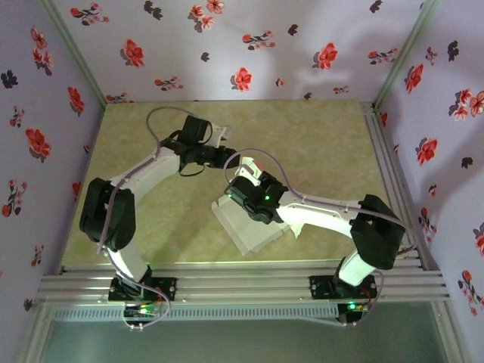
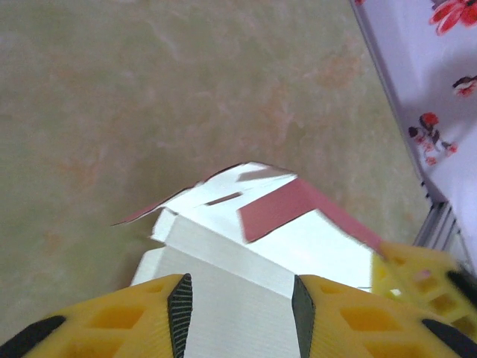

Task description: Fold the paper box

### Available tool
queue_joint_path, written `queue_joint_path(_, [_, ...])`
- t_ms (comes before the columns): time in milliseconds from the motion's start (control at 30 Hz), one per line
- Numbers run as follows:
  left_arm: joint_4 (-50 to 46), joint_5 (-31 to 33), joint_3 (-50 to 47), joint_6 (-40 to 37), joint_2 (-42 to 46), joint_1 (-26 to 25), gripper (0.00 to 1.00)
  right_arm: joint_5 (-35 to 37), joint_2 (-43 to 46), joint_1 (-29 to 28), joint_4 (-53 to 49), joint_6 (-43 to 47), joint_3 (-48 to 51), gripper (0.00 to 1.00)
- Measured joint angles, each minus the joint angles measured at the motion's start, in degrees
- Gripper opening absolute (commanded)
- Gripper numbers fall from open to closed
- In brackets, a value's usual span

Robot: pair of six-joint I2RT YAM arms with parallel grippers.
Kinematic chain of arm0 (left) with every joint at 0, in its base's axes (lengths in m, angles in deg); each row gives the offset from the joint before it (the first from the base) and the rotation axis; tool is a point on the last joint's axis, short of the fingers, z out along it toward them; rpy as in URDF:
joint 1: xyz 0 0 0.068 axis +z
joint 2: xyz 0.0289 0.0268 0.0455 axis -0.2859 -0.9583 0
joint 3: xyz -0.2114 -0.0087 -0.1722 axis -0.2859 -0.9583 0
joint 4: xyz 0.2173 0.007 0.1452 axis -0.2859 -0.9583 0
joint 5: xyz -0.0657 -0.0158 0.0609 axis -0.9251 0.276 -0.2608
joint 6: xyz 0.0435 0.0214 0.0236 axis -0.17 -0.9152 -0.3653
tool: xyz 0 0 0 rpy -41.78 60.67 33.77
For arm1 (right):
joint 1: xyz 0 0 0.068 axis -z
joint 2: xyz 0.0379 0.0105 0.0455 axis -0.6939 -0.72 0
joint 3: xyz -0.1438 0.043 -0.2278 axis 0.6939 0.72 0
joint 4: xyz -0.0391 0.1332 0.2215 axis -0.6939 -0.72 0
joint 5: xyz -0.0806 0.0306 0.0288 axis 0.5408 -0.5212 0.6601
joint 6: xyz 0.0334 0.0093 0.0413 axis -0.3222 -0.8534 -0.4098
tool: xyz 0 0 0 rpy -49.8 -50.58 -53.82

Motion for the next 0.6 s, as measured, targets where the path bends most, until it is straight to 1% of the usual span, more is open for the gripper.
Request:
queue_joint_path(100, [4.8,-0.2,-3.9,-2.0,0.8,1.2,0.47,0.0,0.0,0.0,0.9,0.5,0.5,0.0])
queue_joint_path(200, [8.3,-0.4,-5.8,-3.7,0.7,2.1,0.49,0.2,0.0,0.0,1.7,0.9,1.2,0.0])
queue_joint_path(367, [14.4,-1.7,-6.1,-5.6,-0.6,2.4,0.53,0.4,-0.4,0.0,2.8,1.4,1.6,0.0])
queue_joint_path(600, [21.3,-3.7,-6.9,-8.1,-4.1,2.4,0.53,1.0,-0.7,0.0,3.2,1.4,1.9,0.0])
